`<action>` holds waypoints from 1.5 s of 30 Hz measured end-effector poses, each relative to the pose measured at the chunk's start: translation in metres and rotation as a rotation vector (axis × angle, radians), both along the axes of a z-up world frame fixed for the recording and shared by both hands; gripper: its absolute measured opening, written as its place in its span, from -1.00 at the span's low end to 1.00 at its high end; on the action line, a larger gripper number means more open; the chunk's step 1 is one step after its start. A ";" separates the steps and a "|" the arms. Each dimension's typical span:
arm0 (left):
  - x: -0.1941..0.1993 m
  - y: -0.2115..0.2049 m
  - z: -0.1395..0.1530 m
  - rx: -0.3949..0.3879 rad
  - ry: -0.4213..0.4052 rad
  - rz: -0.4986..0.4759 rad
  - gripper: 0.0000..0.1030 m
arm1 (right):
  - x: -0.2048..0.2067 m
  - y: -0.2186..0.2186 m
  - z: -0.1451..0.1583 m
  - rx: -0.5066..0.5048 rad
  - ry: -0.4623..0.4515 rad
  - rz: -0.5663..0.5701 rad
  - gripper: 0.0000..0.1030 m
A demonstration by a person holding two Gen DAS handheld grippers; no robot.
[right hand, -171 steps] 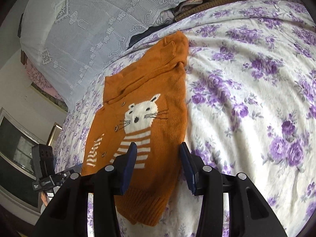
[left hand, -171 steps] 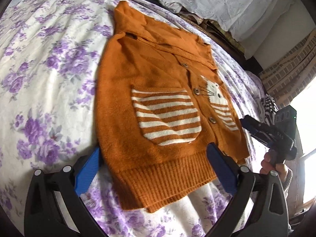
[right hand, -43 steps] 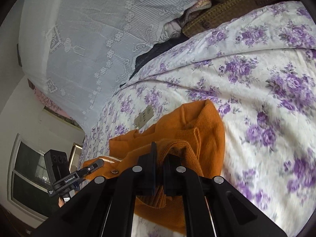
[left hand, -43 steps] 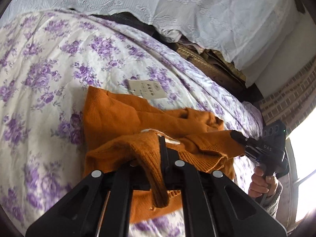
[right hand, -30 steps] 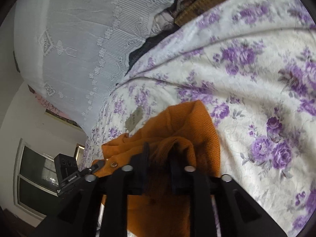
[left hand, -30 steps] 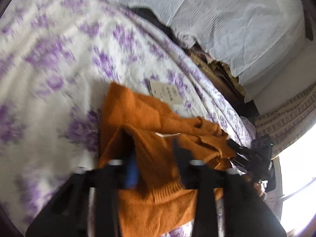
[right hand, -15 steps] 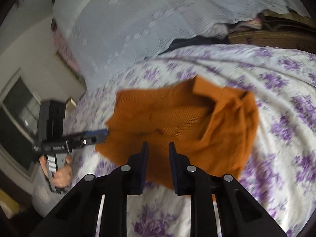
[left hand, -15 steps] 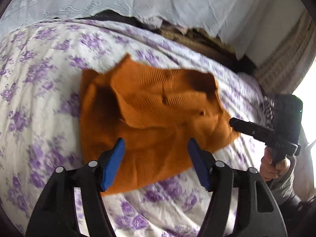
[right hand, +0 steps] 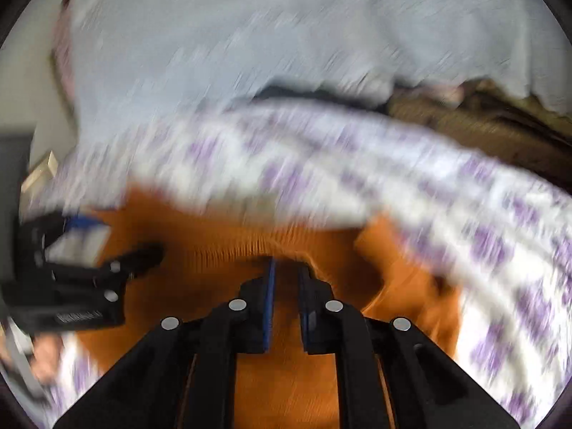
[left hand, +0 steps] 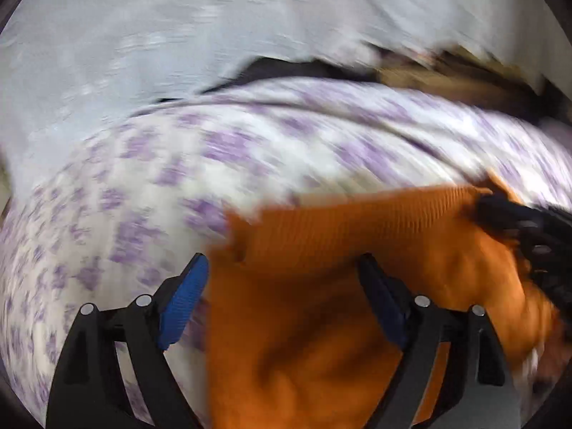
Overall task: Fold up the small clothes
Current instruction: 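Release the hem and smooth the folded cardigan with both tools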
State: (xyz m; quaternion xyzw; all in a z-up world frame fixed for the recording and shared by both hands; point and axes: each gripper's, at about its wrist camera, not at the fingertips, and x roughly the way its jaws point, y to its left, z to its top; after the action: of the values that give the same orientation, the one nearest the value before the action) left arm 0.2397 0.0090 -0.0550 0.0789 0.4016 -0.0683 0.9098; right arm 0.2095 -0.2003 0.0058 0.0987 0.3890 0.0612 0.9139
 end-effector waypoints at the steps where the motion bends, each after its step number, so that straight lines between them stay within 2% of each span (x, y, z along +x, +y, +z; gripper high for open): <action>1: 0.002 0.009 0.003 -0.054 -0.001 0.022 0.61 | -0.003 -0.010 0.003 0.062 -0.014 -0.023 -0.68; 2: 0.001 0.023 0.005 -0.151 0.013 0.016 0.61 | -0.008 -0.015 0.003 0.092 -0.019 -0.017 -0.68; 3: -0.001 0.030 0.005 -0.198 0.025 0.002 0.61 | -0.014 -0.018 0.003 0.099 -0.024 -0.010 -0.69; 4: -0.004 0.036 0.004 -0.236 0.037 -0.017 0.61 | -0.019 -0.020 0.003 0.090 -0.032 -0.011 -0.68; 5: -0.006 0.037 0.002 -0.241 0.040 -0.025 0.61 | -0.022 -0.019 0.002 0.093 -0.033 -0.009 -0.68; 9: -0.007 0.028 -0.013 -0.174 0.058 -0.039 0.61 | -0.017 -0.025 -0.008 0.141 0.014 -0.005 -0.68; 12: 0.008 0.019 -0.039 -0.055 0.111 0.040 0.63 | -0.007 -0.031 -0.027 0.116 0.086 -0.034 -0.66; 13: 0.012 0.022 -0.047 -0.052 0.125 0.061 0.79 | 0.000 -0.040 -0.041 0.123 0.126 -0.071 -0.71; 14: 0.016 0.030 -0.054 -0.084 0.139 0.078 0.85 | 0.005 -0.048 -0.050 0.155 0.145 -0.086 -0.77; 15: 0.018 0.034 -0.055 -0.103 0.144 0.084 0.85 | 0.008 -0.059 -0.058 0.207 0.162 -0.106 -1.00; 17: 0.016 0.037 -0.048 -0.107 0.126 0.105 0.84 | 0.004 -0.077 -0.055 0.302 0.137 -0.166 -1.00; 18: 0.011 0.037 -0.044 -0.087 0.096 0.121 0.84 | -0.002 -0.081 -0.046 0.304 0.094 -0.194 -0.88; 20: 0.003 0.039 -0.036 -0.108 0.065 0.106 0.81 | -0.013 -0.078 -0.021 0.264 -0.007 -0.173 -0.88; 21: -0.002 0.042 -0.029 -0.156 0.053 0.077 0.82 | -0.016 -0.073 -0.013 0.256 -0.026 -0.143 -0.86; 24: -0.006 0.043 -0.017 -0.223 0.033 0.041 0.83 | -0.017 -0.047 -0.001 0.242 -0.011 -0.015 -0.72; 26: 0.001 0.036 -0.021 -0.197 0.053 0.044 0.83 | -0.011 -0.023 -0.009 0.189 0.038 0.060 -0.68; 29: 0.020 0.033 -0.046 -0.091 0.127 0.108 0.88 | 0.003 -0.015 -0.036 0.102 0.126 0.025 -0.42; 30: 0.025 0.035 -0.056 -0.089 0.151 0.113 0.92 | 0.007 -0.021 -0.045 0.081 0.146 -0.015 -0.44; 31: 0.025 0.036 -0.055 -0.091 0.135 0.113 0.92 | 0.010 -0.032 -0.055 0.101 0.155 -0.043 -0.64; 33: 0.018 0.033 -0.049 -0.050 0.093 0.133 0.92 | 0.004 -0.046 -0.053 0.179 0.147 -0.084 -0.77; 34: 0.012 0.033 -0.045 -0.039 0.064 0.143 0.89 | 0.000 -0.048 -0.049 0.181 0.127 -0.096 -0.70; 36: -0.007 0.036 -0.028 -0.096 -0.001 0.081 0.90 | -0.020 -0.040 -0.026 0.121 0.024 -0.098 -0.51; 37: -0.016 0.037 -0.021 -0.117 -0.021 0.051 0.90 | -0.022 -0.037 -0.020 0.112 0.002 -0.076 -0.42; 38: -0.023 0.035 -0.016 -0.111 -0.040 0.037 0.90 | -0.025 -0.030 -0.014 0.115 -0.009 -0.039 -0.41; 39: -0.029 0.030 -0.016 -0.071 -0.056 0.035 0.90 | -0.027 -0.025 -0.014 0.116 0.006 -0.016 -0.33; 41: -0.026 0.021 -0.032 0.019 -0.013 0.043 0.92 | -0.022 -0.012 -0.032 0.053 0.104 0.008 -0.23; 42: -0.018 0.020 -0.051 0.054 0.046 0.056 0.92 | -0.020 -0.009 -0.045 0.037 0.137 0.021 -0.23; 43: -0.016 0.024 -0.057 0.026 0.060 0.063 0.92 | -0.022 -0.011 -0.045 0.043 0.118 0.019 -0.25; 44: -0.016 0.028 -0.054 0.004 0.060 0.073 0.92 | -0.025 -0.013 -0.040 0.043 0.109 -0.001 -0.29; 45: -0.020 0.033 -0.047 -0.016 0.055 0.097 0.92 | -0.032 -0.016 -0.032 0.042 0.087 -0.030 -0.24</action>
State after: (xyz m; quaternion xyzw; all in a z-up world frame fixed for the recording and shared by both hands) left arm 0.2197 0.0417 -0.1019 0.0501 0.4293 -0.0296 0.9013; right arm 0.1774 -0.2164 -0.0264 0.1264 0.4254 0.0516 0.8947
